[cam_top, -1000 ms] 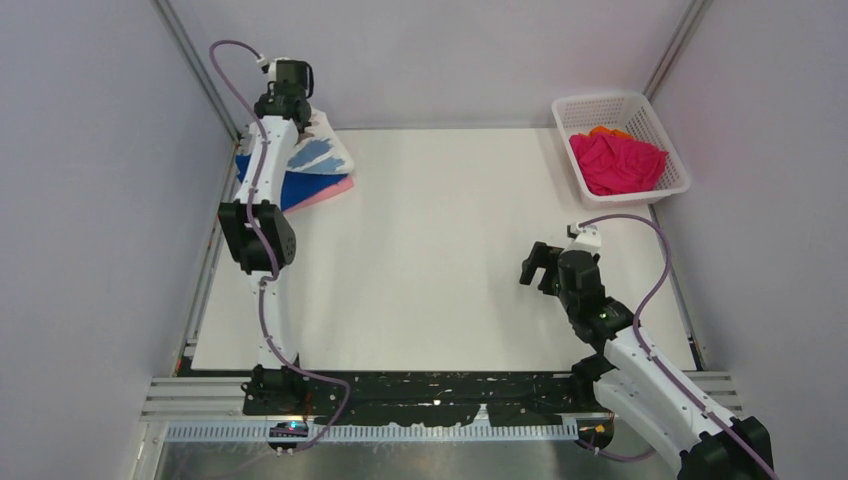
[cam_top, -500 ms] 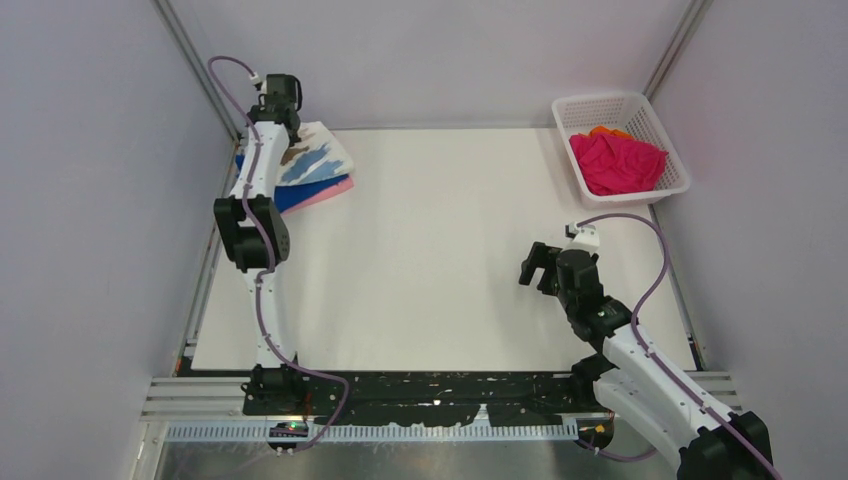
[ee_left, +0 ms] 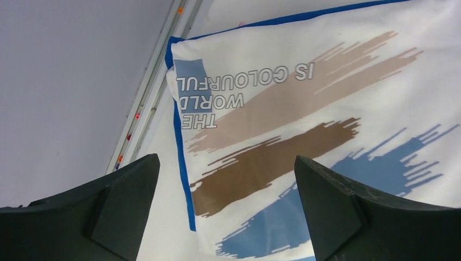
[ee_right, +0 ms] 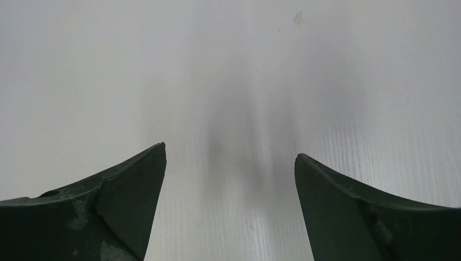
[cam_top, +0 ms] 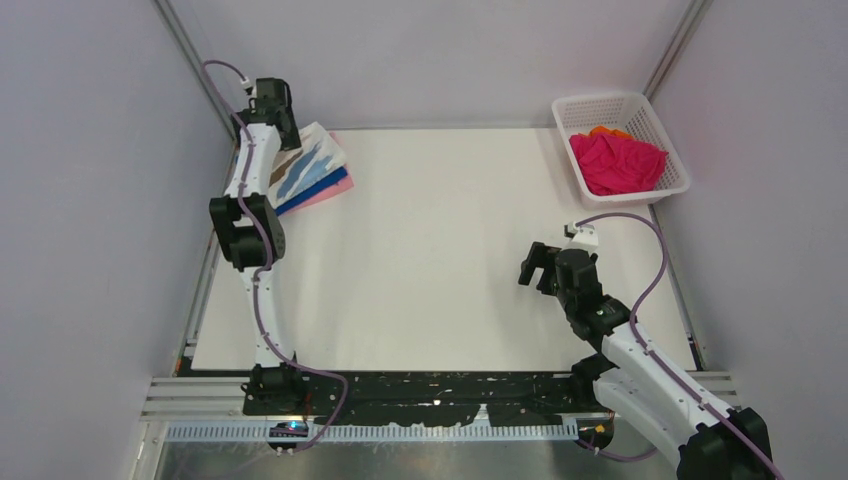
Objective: Fold and stack the t-shirts
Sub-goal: Put the neatly folded tshirt into the corner of the board with the left arm
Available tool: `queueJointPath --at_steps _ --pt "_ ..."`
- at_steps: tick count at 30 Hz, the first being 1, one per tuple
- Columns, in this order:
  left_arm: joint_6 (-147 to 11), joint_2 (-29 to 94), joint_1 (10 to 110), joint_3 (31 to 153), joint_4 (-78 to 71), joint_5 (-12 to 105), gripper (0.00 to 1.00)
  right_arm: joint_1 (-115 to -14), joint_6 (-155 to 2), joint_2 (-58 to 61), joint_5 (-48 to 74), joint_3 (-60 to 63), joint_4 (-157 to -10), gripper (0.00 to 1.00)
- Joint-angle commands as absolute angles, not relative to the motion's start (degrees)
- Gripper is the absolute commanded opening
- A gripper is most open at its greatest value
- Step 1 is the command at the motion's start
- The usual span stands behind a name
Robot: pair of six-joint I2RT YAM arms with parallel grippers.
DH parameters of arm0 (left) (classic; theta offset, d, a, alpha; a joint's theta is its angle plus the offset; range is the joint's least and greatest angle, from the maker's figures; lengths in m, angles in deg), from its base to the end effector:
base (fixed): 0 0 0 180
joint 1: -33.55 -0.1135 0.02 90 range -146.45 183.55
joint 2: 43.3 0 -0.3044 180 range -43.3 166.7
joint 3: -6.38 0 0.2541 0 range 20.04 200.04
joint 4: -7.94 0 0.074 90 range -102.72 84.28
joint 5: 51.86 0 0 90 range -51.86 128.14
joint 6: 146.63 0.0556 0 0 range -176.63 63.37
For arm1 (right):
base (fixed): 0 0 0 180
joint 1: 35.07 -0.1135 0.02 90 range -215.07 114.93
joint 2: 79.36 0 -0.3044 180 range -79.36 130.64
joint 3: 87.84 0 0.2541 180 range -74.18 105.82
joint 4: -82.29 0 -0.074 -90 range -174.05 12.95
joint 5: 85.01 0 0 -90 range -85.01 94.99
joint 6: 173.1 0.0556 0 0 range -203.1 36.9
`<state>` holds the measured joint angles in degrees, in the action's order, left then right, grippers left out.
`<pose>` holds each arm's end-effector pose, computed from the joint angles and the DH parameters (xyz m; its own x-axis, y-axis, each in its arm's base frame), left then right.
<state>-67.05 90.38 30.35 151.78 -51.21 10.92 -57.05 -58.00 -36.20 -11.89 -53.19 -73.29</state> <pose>0.5602 0.0568 0.2944 -0.6583 -0.1979 -0.7263 -0.4857 0.8488 0.2090 0.1507 0.0434 0.2150 -0.5126 0.2309 -0.8270 0.0942 0.9725 0.2131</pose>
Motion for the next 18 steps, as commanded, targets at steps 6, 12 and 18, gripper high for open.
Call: queueJointPath --at_steps 6,12,18 --pt "-70.1 89.5 28.5 153.0 -50.6 13.3 1.00 -56.9 -58.7 -36.1 -13.1 -52.0 -75.8 0.95" --pt "-74.7 84.1 28.5 148.0 -46.4 27.7 1.00 -56.9 -58.7 -35.4 -13.1 -51.8 -76.0 0.96" --pt "-78.6 80.1 30.6 140.7 -36.9 44.3 0.99 -56.8 -58.8 -35.1 -13.4 -51.8 -76.3 0.95"
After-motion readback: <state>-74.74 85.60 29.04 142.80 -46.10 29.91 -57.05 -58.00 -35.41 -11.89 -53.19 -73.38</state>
